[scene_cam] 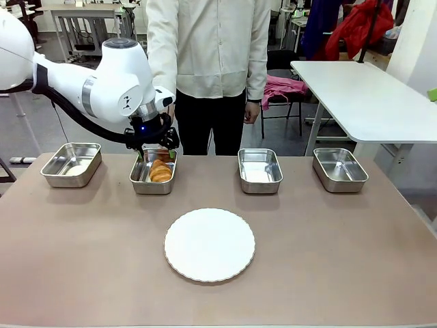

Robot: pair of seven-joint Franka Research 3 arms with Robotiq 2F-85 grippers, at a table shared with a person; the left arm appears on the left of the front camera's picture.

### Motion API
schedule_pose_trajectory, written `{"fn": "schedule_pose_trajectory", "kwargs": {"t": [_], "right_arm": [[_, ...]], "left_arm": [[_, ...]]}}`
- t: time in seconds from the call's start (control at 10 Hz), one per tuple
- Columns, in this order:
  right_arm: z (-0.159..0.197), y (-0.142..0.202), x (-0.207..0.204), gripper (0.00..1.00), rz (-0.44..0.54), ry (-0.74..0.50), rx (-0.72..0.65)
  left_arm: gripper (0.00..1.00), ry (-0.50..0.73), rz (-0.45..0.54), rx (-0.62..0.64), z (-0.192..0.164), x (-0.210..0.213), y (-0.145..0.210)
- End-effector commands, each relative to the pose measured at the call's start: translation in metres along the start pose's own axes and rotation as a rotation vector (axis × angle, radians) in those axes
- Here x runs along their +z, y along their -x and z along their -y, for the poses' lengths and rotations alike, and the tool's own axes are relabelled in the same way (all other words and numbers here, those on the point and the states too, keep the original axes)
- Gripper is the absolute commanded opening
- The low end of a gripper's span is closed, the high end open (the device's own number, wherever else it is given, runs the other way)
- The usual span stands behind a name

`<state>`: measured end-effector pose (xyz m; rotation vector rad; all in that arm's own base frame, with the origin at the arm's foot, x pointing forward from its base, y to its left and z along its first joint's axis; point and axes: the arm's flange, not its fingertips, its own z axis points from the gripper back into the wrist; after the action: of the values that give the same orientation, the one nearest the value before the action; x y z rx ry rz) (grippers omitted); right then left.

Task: Place the bread in the container.
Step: Place the Butter Roll into the Airtight Container indicated by the human.

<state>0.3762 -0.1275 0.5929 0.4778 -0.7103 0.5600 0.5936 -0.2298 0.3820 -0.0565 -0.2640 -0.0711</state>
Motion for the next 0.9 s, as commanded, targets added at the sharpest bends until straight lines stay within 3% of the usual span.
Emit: {"fn": "schedule_pose_trajectory", "kwargs": {"t": [0.0,0.3,0.4,0.8], "right_arm": [[0.001,-0.001,0.001,1.0,0.026,-0.015,0.009],[0.001,-0.001,0.001,1.0,0.026,-0.015,0.009],[0.001,-0.001,0.001,1.0,0.026,-0.015,0.009],[0.001,-0.001,0.001,1.0,0.026,-0.015,0.009]], "left_arm": [[1.0,-0.005,0.001,0.002,-0.004,-0.002,-0.001],[1.0,-0.001,-0.004,0.001,-0.001,-0.002,0.0],[1.0,-0.022,0.034,0.0,-0.001,0.02,0.008],[1.0,-0.054,0.151,0.103,-0.033,0.089,0.105]]}}
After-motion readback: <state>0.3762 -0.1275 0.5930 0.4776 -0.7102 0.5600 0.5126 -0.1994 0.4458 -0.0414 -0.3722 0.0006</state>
